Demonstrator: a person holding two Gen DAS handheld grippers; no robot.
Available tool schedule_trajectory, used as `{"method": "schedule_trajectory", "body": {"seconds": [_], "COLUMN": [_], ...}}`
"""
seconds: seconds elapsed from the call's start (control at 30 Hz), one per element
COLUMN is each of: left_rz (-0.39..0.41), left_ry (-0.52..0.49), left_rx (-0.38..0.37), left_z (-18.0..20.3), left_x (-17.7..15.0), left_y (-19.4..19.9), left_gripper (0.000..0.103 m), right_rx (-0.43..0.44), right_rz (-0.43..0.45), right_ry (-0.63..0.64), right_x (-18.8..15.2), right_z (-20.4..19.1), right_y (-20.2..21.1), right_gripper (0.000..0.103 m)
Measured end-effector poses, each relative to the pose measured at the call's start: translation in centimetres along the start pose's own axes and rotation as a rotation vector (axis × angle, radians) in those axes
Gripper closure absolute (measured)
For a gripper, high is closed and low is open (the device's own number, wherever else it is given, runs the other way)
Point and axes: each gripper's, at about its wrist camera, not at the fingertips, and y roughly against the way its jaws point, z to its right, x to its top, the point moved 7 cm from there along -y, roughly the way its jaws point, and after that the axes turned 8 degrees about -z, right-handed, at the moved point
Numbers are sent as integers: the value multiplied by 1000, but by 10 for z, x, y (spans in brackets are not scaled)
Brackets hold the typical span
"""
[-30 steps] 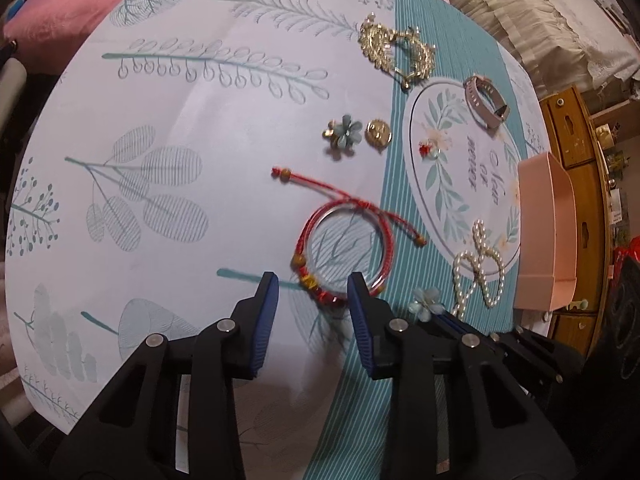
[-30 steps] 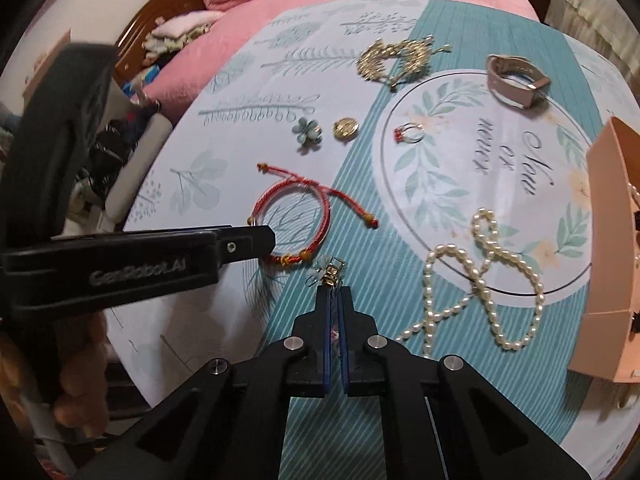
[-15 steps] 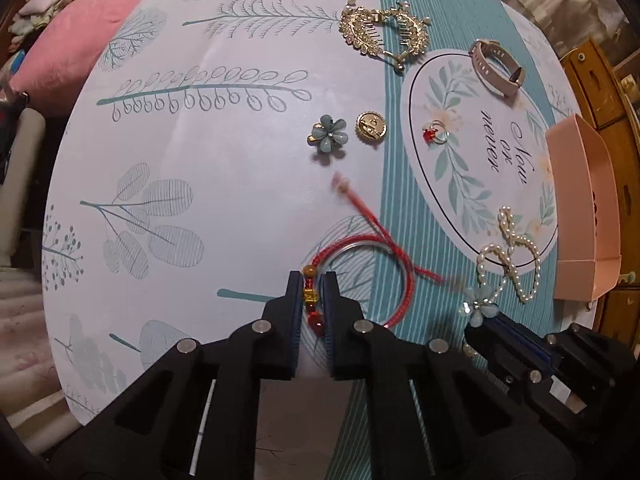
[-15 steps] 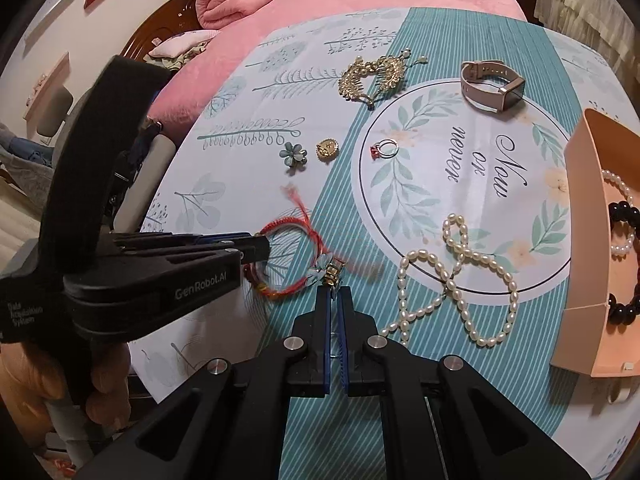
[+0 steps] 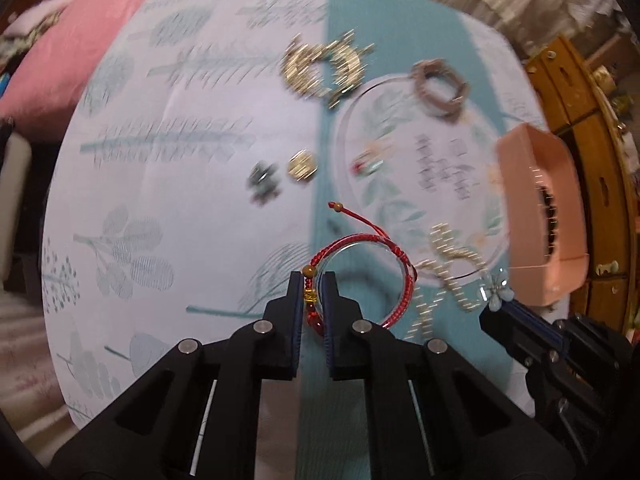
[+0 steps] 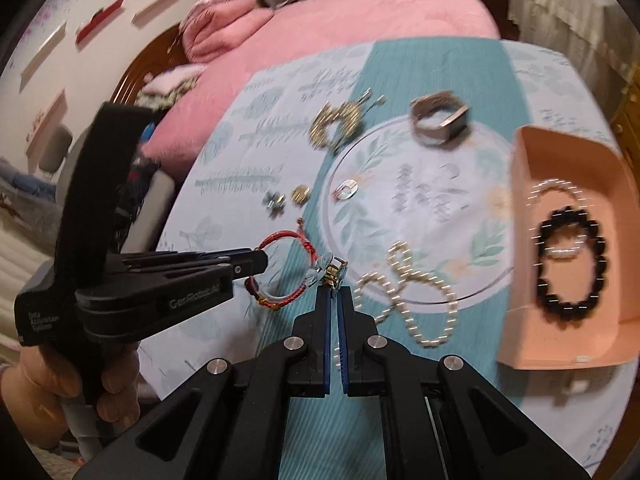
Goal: Organize jewelry
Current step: 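Carry the charm and red bracelet into the pink box and release both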
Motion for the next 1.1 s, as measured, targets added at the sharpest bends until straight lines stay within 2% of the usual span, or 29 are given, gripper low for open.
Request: {"method": "schedule_trajectory", "body": {"seconds": [0.23, 0.4, 0.57, 0.77, 1.1], "left_rz": [110, 148, 129, 114, 88], "left_ry": [-157, -274, -365, -442, -471], "left_rx": [-56, -55, -51, -17, 31], "left_z": [75, 135, 187, 232, 252], "left_x": [33, 48, 57, 63, 67], "left_y": [49, 56, 39, 9, -31], "left_gripper": [97, 96, 96, 96, 96], "right_rx": [-43, -104, -118, -120, -100], "right_rz": [111, 155, 157, 139, 71], "right_ry": [-135, -246, -359, -408, -491], "right_x": [11, 8, -4, -15, -34], "right_z": [59, 118, 172, 200, 223], "right_y": [57, 81, 87, 77, 52], "right_gripper": [100, 99, 99, 100, 99]}}
